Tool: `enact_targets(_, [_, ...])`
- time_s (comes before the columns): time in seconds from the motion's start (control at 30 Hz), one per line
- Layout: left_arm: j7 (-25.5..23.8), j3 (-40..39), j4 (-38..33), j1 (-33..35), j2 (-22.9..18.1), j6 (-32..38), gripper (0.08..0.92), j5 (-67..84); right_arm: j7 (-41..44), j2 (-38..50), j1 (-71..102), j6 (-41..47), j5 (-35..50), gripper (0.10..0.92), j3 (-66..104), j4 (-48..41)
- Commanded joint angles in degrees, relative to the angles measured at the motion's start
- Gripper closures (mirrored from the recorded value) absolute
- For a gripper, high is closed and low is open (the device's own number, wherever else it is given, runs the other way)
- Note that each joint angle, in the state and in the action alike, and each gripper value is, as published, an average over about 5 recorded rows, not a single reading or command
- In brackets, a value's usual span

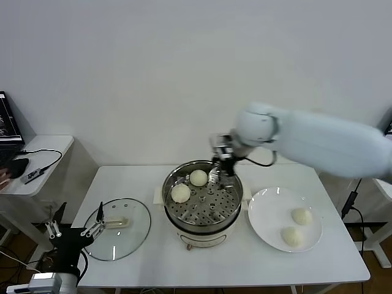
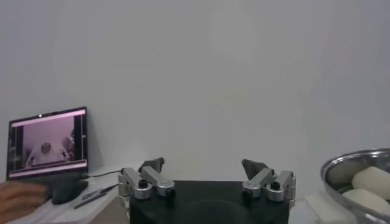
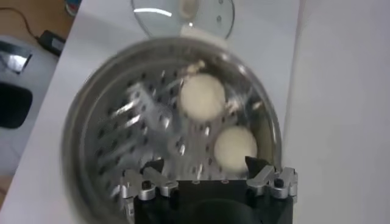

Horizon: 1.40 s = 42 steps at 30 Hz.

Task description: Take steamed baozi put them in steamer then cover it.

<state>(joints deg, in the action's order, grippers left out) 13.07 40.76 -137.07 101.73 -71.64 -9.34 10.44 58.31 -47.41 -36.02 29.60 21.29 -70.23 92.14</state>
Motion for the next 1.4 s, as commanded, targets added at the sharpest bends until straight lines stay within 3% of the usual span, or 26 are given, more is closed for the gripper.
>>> enact_targets(0.03, [0.0, -1.3, 0.0, 0.1, 0.2, 0.0, 0.177, -0.4, 7.0, 27.1, 4.6, -10.1, -11.6, 0.203, 4.0, 11.0])
enact_targets(0.3, [0.0, -2.2, 0.1, 1.1, -0.2, 0.2, 0.177, -1.3, 5.3, 37.0, 22.1, -13.9, -23.8, 0.203, 11.7, 12.3])
enact_targets(0.73, [0.1, -2.4, 0.5, 1.8, -1.0, 0.4, 0.177, -2.4, 0.5, 35.4, 53.9, -13.5, -29.6, 0.203, 34.6, 7.6])
enact_targets(1.4, [0.1, -1.2, 1.5, 1.4, -1.3, 0.4, 0.177, -2.3, -3.1, 23.9, 54.9, -13.0, -30.1, 0.203, 33.9, -1.1])
